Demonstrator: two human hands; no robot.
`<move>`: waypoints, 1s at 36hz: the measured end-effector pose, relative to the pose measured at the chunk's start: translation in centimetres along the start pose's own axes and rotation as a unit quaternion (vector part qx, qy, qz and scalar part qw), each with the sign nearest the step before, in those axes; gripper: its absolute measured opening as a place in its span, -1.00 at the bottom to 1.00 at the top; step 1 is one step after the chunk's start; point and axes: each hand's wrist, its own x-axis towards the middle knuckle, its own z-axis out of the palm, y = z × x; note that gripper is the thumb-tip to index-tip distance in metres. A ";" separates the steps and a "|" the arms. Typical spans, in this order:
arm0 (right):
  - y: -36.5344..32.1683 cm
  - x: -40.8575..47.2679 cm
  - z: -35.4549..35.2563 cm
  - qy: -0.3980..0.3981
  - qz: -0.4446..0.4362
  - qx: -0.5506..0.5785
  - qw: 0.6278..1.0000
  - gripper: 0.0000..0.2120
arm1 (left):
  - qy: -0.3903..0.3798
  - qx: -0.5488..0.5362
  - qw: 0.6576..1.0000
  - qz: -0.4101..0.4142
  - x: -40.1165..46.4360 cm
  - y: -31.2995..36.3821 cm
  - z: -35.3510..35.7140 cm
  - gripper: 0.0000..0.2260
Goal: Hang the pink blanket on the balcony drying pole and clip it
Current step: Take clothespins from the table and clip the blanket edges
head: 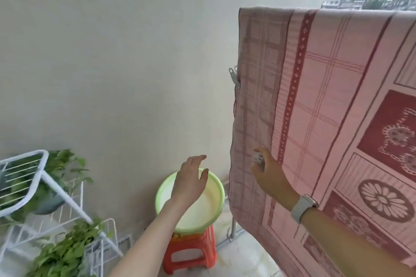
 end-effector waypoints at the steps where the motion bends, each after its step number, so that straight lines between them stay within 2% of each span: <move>1: 0.3 1.2 0.4 0.007 0.009 -0.003 1.000 -0.66 | -0.006 -0.016 1.000 0.006 2.0 -0.4 0.5 -0.66; 8: 1.3 7.7 3.6 0.048 0.085 -0.019 0.995 -0.66 | -0.081 -0.131 0.986 0.060 14.4 -2.2 5.3 -0.66; 12: 1.1 10.3 5.0 0.074 0.136 -0.058 0.986 -0.67 | -0.146 -0.171 0.972 0.076 19.4 -3.3 8.0 -0.63; 16: 0.8 12.1 6.4 0.098 0.175 -0.062 0.978 -0.68 | -0.178 -0.210 0.956 0.102 23.3 -4.4 10.4 -0.64; 19: 0.6 13.0 7.5 0.116 0.185 -0.076 0.973 -0.75 | -0.173 -0.250 0.944 0.126 24.2 -4.7 11.9 -0.79; 22: 0.6 14.2 8.6 0.156 0.191 -0.092 0.965 -0.85 | -0.126 -0.285 0.937 0.159 23.4 -4.8 12.9 -0.94; 25: 0.7 15.9 9.6 0.192 0.249 -0.173 0.933 -0.67 | -0.093 -0.302 0.931 0.182 21.5 -5.2 13.1 -0.87; 27: 0.5 16.9 10.2 0.214 0.273 -0.244 0.905 -0.63 | -0.085 -0.304 0.923 0.222 20.7 -5.8 13.4 -0.89; 31: 0.4 17.5 10.6 0.252 0.267 -0.245 0.897 -0.77 | -0.102 -0.305 0.907 0.272 21.4 -6.9 13.6 -0.95; 33: 0.7 17.0 10.8 0.252 0.244 -0.239 0.906 -0.84 | -0.131 -0.319 0.904 0.252 22.3 -7.3 13.5 -0.81; 36: 1.4 16.1 11.1 0.239 0.225 -0.225 0.917 -0.87 | -0.223 -0.332 0.901 0.167 24.1 -7.5 13.8 -0.56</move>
